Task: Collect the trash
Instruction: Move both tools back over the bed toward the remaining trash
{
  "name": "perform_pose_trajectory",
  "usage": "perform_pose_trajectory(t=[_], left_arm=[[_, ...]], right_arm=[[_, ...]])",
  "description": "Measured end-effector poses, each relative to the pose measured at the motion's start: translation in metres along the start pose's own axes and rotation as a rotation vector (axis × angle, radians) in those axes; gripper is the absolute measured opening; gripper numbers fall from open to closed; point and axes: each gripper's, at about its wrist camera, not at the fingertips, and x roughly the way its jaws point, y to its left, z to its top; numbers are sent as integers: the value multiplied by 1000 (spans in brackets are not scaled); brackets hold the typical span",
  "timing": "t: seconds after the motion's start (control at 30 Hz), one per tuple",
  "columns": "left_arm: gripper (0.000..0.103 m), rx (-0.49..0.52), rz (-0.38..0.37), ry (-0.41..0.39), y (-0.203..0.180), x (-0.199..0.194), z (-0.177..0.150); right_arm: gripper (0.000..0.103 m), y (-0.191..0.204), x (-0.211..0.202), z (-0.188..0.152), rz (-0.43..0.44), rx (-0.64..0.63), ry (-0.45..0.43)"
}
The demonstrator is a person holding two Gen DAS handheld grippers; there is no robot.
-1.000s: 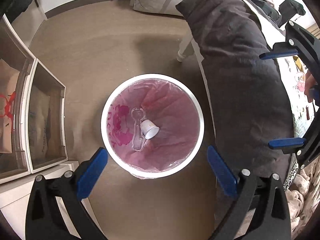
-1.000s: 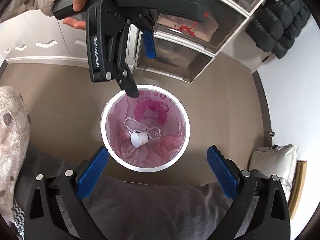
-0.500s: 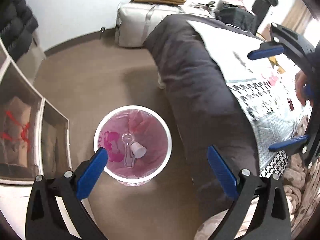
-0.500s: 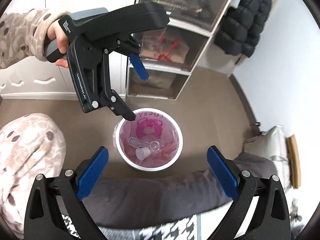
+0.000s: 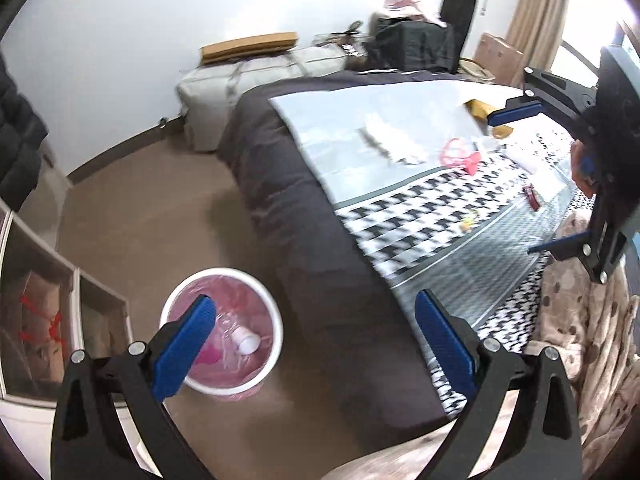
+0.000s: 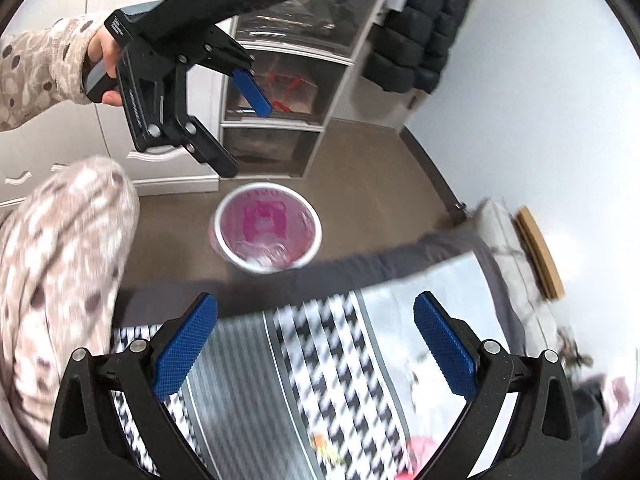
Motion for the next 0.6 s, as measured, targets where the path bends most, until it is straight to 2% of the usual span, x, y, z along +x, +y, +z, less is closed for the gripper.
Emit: perform_pose_trajectory(t=[0.3,0.6], left_arm=[[98,148,-82,8,-91,27,40],[98,274,-166,80,-167,78,53]], right_arm=[[96,-40,-42,-87,-88,141,54],[96,-67,-76,-167,-132,266,125]])
